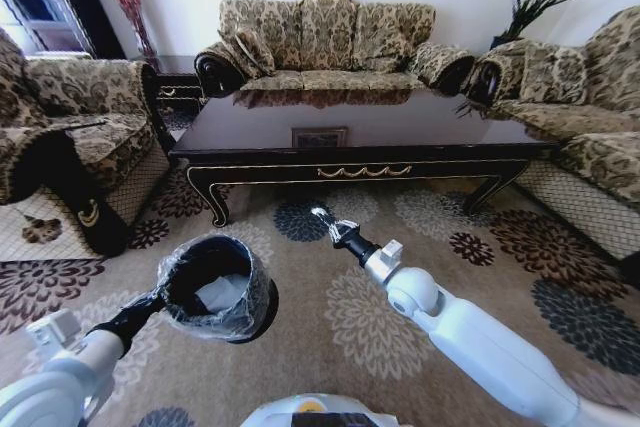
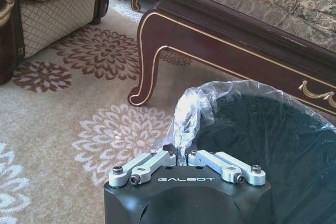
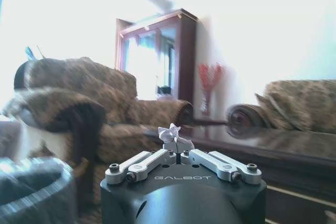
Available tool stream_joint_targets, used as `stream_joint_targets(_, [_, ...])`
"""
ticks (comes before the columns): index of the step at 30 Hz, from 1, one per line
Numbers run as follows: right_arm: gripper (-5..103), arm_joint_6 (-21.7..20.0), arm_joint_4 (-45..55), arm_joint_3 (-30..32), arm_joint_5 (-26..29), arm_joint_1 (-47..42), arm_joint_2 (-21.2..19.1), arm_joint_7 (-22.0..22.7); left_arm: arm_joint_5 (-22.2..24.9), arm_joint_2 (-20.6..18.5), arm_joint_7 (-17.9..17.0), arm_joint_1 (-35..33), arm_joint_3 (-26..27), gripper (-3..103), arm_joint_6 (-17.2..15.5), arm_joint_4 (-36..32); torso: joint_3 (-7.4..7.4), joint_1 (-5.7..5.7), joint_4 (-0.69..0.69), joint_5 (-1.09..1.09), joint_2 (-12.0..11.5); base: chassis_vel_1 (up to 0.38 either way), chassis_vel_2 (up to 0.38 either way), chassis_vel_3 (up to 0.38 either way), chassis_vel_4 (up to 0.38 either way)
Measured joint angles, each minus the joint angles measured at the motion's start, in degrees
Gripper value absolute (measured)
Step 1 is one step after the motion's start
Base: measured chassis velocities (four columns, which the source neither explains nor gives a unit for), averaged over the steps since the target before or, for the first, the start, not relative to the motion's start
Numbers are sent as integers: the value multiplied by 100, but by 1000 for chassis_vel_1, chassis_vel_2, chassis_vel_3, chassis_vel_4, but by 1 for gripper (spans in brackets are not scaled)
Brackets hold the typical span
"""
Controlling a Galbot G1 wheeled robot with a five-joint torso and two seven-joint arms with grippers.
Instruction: Move to the front of the table and pick up the trash from the floor, then place it into the trash bin.
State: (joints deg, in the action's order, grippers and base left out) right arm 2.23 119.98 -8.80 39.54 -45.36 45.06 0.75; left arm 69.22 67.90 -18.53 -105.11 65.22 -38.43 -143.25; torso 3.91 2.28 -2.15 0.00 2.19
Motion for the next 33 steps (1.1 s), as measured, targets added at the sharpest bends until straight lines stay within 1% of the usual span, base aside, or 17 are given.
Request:
stream_joint_targets(1, [0,0,0,0,0,0,0,0,0,0,0,0,0,5,0,0,0,0,0,0,0,0,0,0,0])
stream_joint_targets(3, [0,65,229,-226,281,206,-3,-104,0,9,-1,-11,1,5,-1,0,0,0,-1,-1,0,0,0,0,0])
stream_joint_targets(4, [0,132,357,-435,400,405,17,-270,0,24,-2,-23,6,5,-2,0,0,0,0,-2,0,0,0,0,0])
stream_joint_targets(5, [0,239,395,-655,368,609,47,-519,0,39,-3,-33,20,5,-2,0,0,0,0,-2,0,0,0,0,0])
stream_joint_targets(6, [0,239,395,-655,368,609,47,-519,0,39,-3,-33,20,5,-2,0,0,0,0,-2,0,0,0,0,0])
stream_joint_targets(7, [0,341,376,-834,252,754,69,-744,1,50,-3,-47,36,5,-2,0,0,0,1,-2,0,0,0,0,0])
stream_joint_targets(10, [0,592,133,-1266,-167,1009,153,-1272,7,83,-3,-84,92,5,-2,0,0,0,0,-1,0,0,0,0,0])
stream_joint_targets(11, [0,592,133,-1266,-167,1009,153,-1272,7,83,-3,-84,92,5,-2,0,0,0,0,-1,0,0,0,0,0])
stream_joint_targets(13, [0,670,-10,-1433,-343,1064,209,-1445,9,105,-3,-101,114,5,-2,0,0,0,0,-1,0,0,0,0,0])
stream_joint_targets(14, [0,741,-179,-1590,-519,1108,289,-1602,14,130,-3,-118,134,5,-2,0,0,0,-1,-1,0,0,0,0,0])
stream_joint_targets(15, [0,741,-179,-1590,-519,1108,289,-1602,14,130,-3,-118,134,5,-2,0,0,0,-1,-1,0,0,0,0,0])
stream_joint_targets(19, [0,885,-496,-1936,-728,1225,443,-1881,24,171,-3,-147,178,5,-2,0,0,0,-1,-1,-1,0,0,0,0])
stream_joint_targets(21, [0,906,-524,-2006,-736,1248,463,-1930,24,176,-3,-148,183,5,-2,0,0,0,0,-1,-1,0,0,0,0])
stream_joint_targets(24, [0,980,-617,-2236,-794,1339,532,-2150,24,209,-4,-153,193,5,-2,0,0,0,0,-1,-1,0,0,0,0])
stream_joint_targets(33, [0,992,-671,-2500,-834,1540,656,-2315,22,252,-3,-154,175,5,-2,0,0,0,-1,-1,-1,0,0,0,0])
